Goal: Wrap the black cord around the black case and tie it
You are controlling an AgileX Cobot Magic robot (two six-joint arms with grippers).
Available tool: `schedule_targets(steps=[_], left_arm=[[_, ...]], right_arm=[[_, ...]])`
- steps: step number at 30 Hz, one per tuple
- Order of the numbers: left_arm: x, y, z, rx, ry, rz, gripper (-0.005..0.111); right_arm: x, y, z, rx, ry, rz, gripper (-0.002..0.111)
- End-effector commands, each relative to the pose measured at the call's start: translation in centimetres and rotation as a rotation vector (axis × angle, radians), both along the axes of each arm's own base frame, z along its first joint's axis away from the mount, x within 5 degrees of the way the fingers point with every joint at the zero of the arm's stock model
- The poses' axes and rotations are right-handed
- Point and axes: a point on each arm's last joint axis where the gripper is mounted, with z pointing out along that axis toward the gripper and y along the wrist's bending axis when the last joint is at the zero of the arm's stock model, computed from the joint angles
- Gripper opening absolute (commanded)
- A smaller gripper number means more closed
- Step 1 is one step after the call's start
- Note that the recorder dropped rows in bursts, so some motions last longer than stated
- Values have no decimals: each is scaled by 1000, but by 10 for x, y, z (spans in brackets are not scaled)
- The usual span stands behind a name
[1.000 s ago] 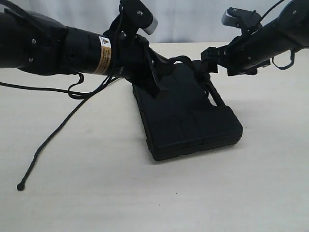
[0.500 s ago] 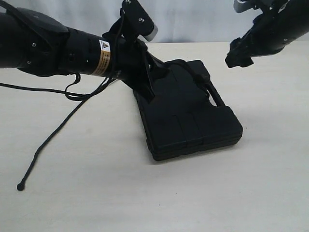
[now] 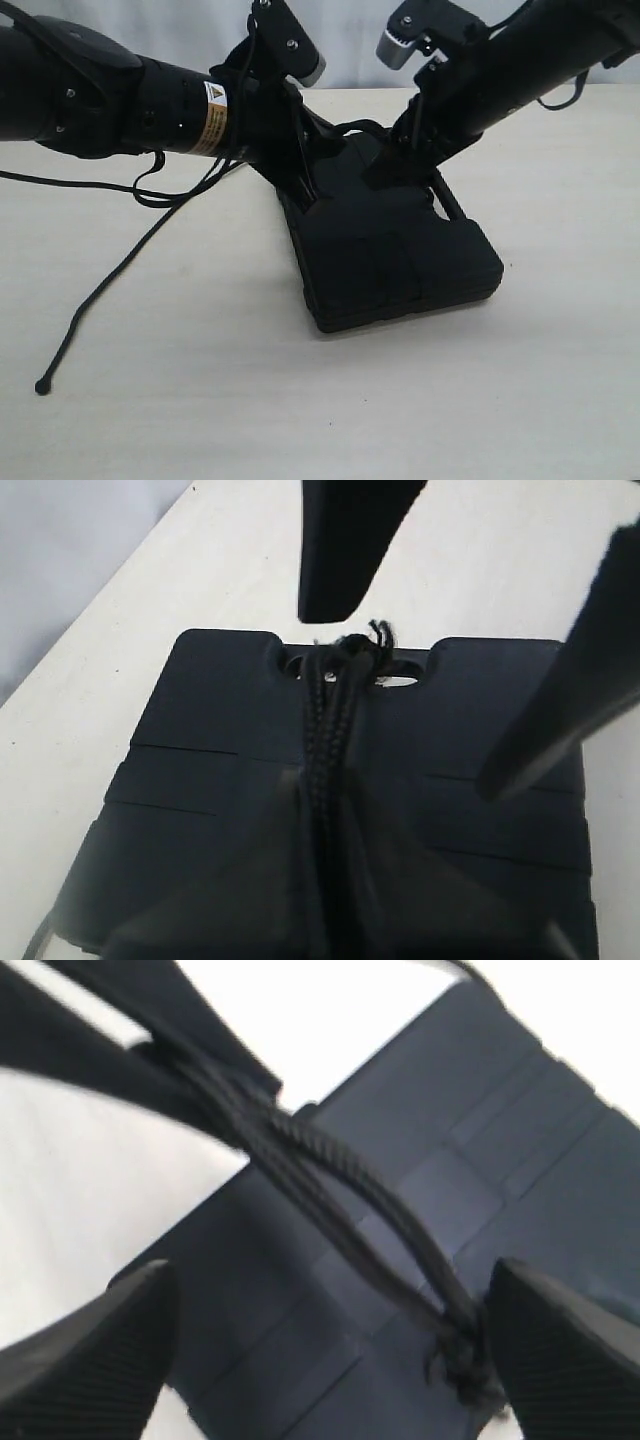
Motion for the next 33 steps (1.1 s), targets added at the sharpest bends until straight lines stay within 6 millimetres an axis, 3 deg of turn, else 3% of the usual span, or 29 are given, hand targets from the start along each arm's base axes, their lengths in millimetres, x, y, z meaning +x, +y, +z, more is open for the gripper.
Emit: schedule_targets(steps=[1,3,5,6,9,11,14,17,19,23,26,33], left_arm=[[-1,-2,0,2,-4,-1,0],[-1,-2,0,2,-4,-1,0],[-1,-2,0,2,-4,-1,0],[-1,-2,0,-2,0,4,0],[1,1,0,-10,9,54,2],[3,2,0,-8,6,83,12],[2,3,4,-15,1,90,42],[0,9,9,-13,-18,140,85],[-4,18,15,10,-59,202,105],[-19,42,29,36,-124,303,105],[-29,61,29,-33,-60,332,105],[-41,112,-13,-32,112,531,105]], right_arm=[[7,12,-8,7,-54,-14,66],[12,14,-14,16,-62,-46,48],[15,15,-20,14,-52,-56,16],[16,16,-21,14,-52,-60,5],[18,14,-23,-7,-66,-60,4],[19,14,-22,-4,-80,-70,4],[20,14,-22,-3,-89,-74,4],[21,12,-22,-4,-93,-80,4],[22,9,-22,-7,-96,-88,4],[28,-4,-21,8,-88,-156,4],[31,-13,-21,17,-78,-197,4],[32,-14,-20,45,-66,-223,4]])
